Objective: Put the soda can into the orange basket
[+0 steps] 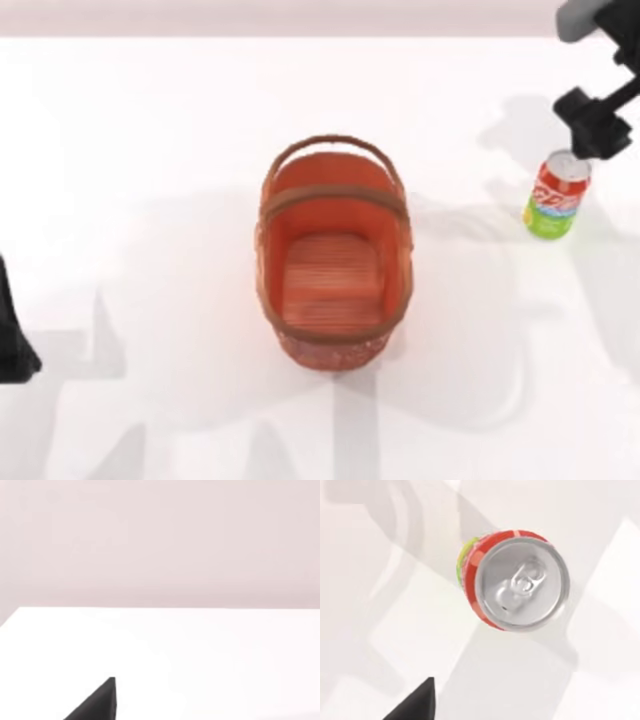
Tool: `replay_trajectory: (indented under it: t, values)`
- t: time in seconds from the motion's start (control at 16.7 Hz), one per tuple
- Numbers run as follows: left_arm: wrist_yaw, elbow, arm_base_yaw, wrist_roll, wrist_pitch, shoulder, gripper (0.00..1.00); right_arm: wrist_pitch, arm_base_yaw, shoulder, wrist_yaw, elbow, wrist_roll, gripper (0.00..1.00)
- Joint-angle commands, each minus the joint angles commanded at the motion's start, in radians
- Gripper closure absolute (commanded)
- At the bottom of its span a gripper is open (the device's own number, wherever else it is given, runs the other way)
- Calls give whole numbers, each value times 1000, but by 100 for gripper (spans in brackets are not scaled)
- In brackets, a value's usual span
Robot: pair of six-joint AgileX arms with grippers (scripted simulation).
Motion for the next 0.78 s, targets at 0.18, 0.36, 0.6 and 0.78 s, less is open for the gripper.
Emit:
replay_trajectory:
  t: [0.18, 0.36, 0.6, 0.78]
  values:
    - [0, 0, 0, 0, 0, 0, 0, -121, 18, 213, 0, 190, -49, 0]
    - [0, 0, 0, 0, 0, 0, 0, -197, 30, 341, -1, 304, -80, 0]
    - [0, 0, 0, 0, 0, 0, 0, -218, 33, 374, -2, 334, -88, 0]
    - [0, 0, 0, 0, 0, 0, 0, -216, 28, 373, -2, 331, -87, 0]
